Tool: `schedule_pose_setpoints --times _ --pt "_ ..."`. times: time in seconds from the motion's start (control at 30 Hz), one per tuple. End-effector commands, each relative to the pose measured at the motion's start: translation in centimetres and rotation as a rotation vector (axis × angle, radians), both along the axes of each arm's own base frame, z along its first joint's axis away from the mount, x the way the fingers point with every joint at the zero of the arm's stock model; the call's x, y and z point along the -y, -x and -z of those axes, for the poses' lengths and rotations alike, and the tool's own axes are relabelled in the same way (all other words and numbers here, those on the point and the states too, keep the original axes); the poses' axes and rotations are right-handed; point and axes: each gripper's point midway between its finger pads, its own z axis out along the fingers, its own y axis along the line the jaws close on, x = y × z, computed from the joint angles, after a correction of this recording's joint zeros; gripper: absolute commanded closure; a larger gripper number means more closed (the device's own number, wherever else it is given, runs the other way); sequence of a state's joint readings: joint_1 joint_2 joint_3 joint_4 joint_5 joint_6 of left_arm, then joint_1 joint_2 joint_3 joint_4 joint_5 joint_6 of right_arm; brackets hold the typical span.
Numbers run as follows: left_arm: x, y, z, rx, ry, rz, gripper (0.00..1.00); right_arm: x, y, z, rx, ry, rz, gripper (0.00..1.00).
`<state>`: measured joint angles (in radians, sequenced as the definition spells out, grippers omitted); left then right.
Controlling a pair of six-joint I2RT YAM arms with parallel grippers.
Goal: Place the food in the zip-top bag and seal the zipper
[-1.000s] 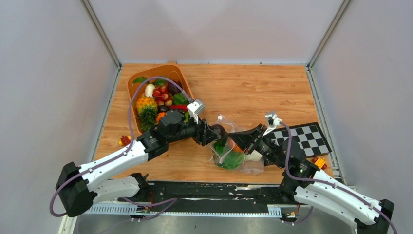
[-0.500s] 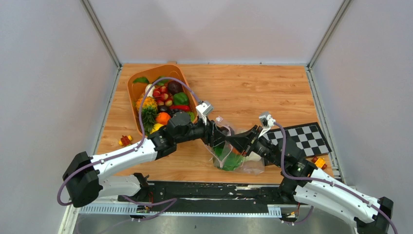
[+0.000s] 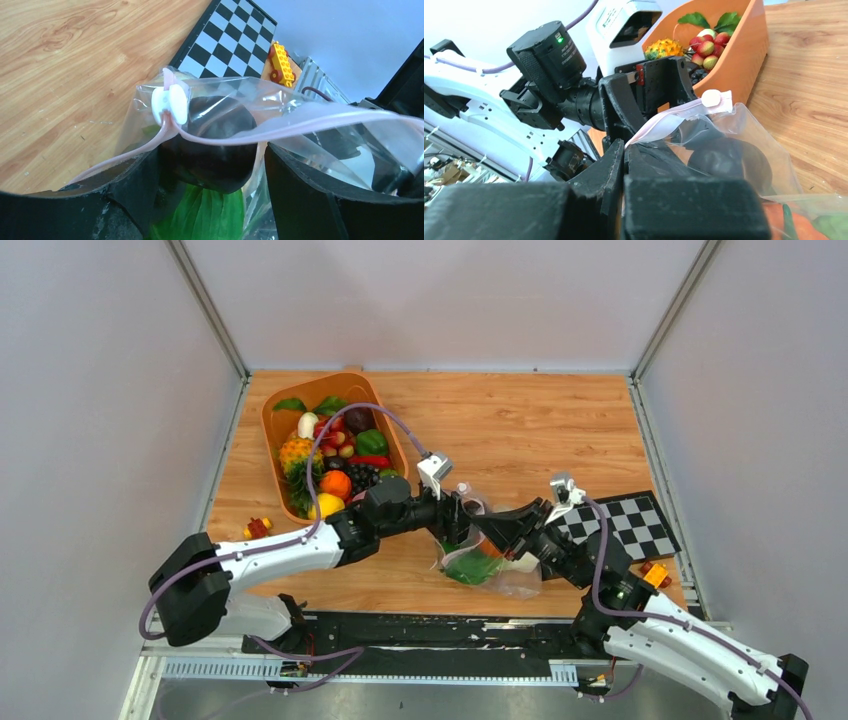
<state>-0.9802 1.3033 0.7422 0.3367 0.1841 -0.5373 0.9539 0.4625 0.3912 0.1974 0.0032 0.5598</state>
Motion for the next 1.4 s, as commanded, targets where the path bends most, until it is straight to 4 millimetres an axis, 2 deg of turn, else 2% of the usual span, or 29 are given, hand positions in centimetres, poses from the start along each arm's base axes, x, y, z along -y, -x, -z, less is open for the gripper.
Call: schedule_pose_setpoints --times 0.0,0.1,0.27,0.4,0.47,0.6,0.8,0.87,0.97,1.07,1.13,1.17,1.3,1.37 --pt "-0.2 -0.6 -4.3 0.087 0.074 -0.036 0.17 1.4 -0.3 -3.0 0.035 -0.101 0.058 1.0" --pt "-1.6 -0.2 -5.7 0.125 0.06 -0.05 0.11 1.8 -0.6 -2.7 0.026 -0.1 0.086 1.0" --pt "-3.5 1.3 -8.4 0.188 0.059 -0.019 0.09 2.2 -1.3 -2.0 0.001 -0.081 0.128 1.0" --pt "-5.1 2.2 -9.2 0.214 0.032 -0.008 0.09 2.4 -1.6 -1.8 -0.009 -0.076 0.145 1.0" --pt "-6.4 1.7 -8.6 0.215 -0.011 -0.065 0.09 2.5 -1.6 -1.9 -0.008 -0.079 0.15 1.0" --pt "-9.4 0.1 -5.3 0.194 -0.175 -0.203 0.09 2.7 -1.5 -2.2 -0.005 -0.088 0.154 1.0" --pt "-8.9 -0.1 -2.2 0.136 -0.296 -0.173 0.13 2.6 -1.5 -2.2 -0.008 -0.092 0.152 1.0" --pt "-8.3 -0.1 -1.7 0.123 -0.321 -0.15 0.19 2.6 -1.5 -2.3 -0.009 -0.092 0.149 1.0" --pt "-7.8 0.0 -1.6 0.117 -0.323 -0.13 0.42 2.4 -1.5 -2.2 -0.008 -0.083 0.143 1.0" --pt "-7.5 0.1 -3.4 0.14 -0.257 -0.129 0.75 2.0 -1.2 -2.4 0.015 -0.052 0.12 1.0" --pt "-7.1 0.2 -5.9 0.179 -0.177 -0.127 0.97 1.5 -0.8 -2.6 0.04 -0.008 0.085 1.0" --pt "-7.1 0.2 -7.2 0.197 -0.146 -0.131 1.0 1.3 -0.6 -2.9 0.055 0.006 0.069 1.0" --pt "-7.4 0.3 -12.5 0.271 -0.059 -0.139 1.0 0.7 0.9 -4.1 0.132 0.0 -0.018 1.0" --pt "-7.7 0.2 -14.2 0.297 -0.036 -0.151 1.0 1.2 1.4 -4.7 0.16 -0.033 -0.024 1.0"
